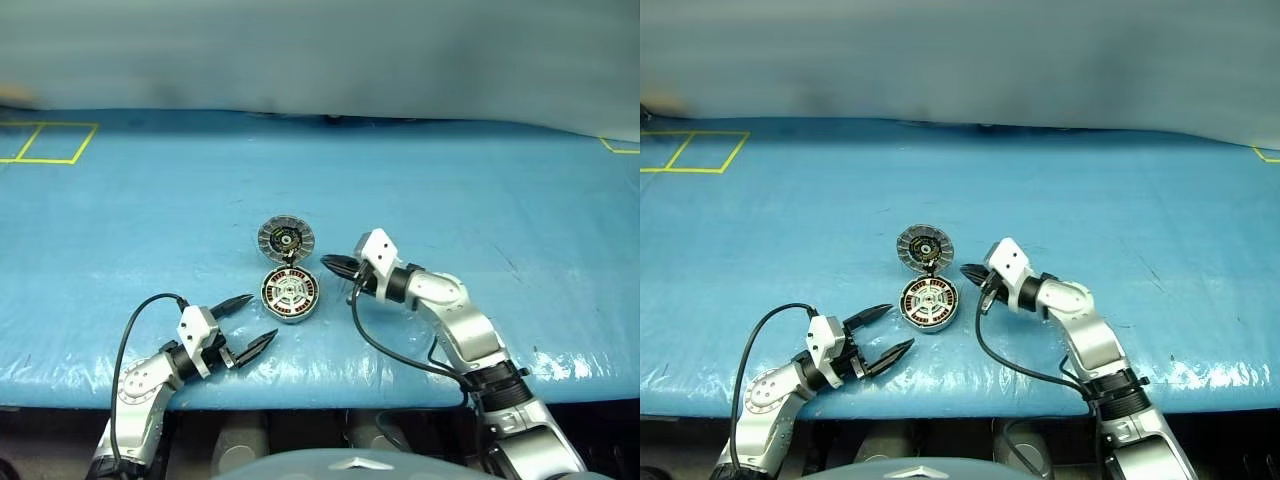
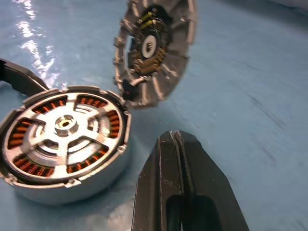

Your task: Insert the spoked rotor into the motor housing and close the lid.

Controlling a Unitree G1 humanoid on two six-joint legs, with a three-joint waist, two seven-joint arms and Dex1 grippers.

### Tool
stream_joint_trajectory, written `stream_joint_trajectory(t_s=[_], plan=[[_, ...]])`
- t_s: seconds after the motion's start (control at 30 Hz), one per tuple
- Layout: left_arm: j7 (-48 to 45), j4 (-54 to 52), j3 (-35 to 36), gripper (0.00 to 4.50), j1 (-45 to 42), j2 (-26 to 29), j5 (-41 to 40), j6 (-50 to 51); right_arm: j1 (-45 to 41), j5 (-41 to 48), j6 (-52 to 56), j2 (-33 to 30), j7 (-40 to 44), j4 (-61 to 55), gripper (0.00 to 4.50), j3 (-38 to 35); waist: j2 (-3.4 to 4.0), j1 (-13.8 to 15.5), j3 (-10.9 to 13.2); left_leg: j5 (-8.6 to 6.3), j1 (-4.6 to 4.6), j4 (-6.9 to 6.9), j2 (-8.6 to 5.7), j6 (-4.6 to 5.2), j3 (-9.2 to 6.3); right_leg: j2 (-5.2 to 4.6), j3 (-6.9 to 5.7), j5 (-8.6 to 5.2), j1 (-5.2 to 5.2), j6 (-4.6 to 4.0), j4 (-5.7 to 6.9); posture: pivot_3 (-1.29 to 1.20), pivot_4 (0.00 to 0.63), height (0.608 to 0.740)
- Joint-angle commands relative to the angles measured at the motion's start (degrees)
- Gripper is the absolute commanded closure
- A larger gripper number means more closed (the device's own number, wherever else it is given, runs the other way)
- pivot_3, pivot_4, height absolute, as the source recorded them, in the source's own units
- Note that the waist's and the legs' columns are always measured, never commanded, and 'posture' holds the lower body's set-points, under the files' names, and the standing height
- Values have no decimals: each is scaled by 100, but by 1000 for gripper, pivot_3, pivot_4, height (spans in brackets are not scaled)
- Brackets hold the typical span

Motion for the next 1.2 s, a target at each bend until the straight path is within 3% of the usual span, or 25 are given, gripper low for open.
stream_joint_trajectory(t_s=[0.03, 0.13, 0.3, 0.43, 0.6, 0.87, 1.2], plan=[[17, -129, 26, 111, 67, -12, -29, -104, -312, -410, -70, -113, -397, 192, 4459, -134, 0, -25, 0, 0, 1, 0, 1, 0, 0, 1, 0, 0, 0, 0, 1, 0, 150, 740], [35, -124, 29, 111, 61, -37, -20, -115, -771, -767, -302, 42, -772, 824, 4459, -70, 0, -47, 1, 1, 4, 2, 1, 0, 3, 1, 2, 3, 1, -3, 2, 0, 150, 740], [69, -131, 45, 111, 83, -48, -16, -150, -1702, -704, -786, 623, -594, 2006, 4459, 17, 0, -77, 1, 1, 4, 1, 3, -1, 5, 2, 2, 11, -1, 0, 2, 0, 150, 740], [147, -134, 68, 111, 126, -54, 29, -201, -2670, 178, -776, 1490, 387, 3056, 4459, -241, 5, -100, 4, 1, 1, -5, 4, 0, 4, 2, 1, 26, -5, 18, 0, 0, 150, 740], [213, -158, 26, 111, 154, -93, 53, -219, -3399, 573, -654, 1956, 1330, 3953, 4459, -376, 8, -71, 5, 1, -1, -9, 5, 0, -4, 3, -7, 37, -3, -6, 2, 0, 150, 740], [275, -185, 31, 111, 110, -76, 60, -243, -3433, 148, -649, 1600, 2675, 4033, 4459, 306, 16, -72, 5, 1, 3, -10, 5, -1, -5, 3, -8, 30, -2, -2, 4, 0, 150, 740], [180, -89, 1, 111, -12, -32, 55, -200, -2590, -603, -1003, 745, 2750, 2979, 4459, 901, 19, -76, 8, 1, -5, -10, 4, -1, -1, 2, -6, 24, -14, 11, 6, 0, 150, 740]])
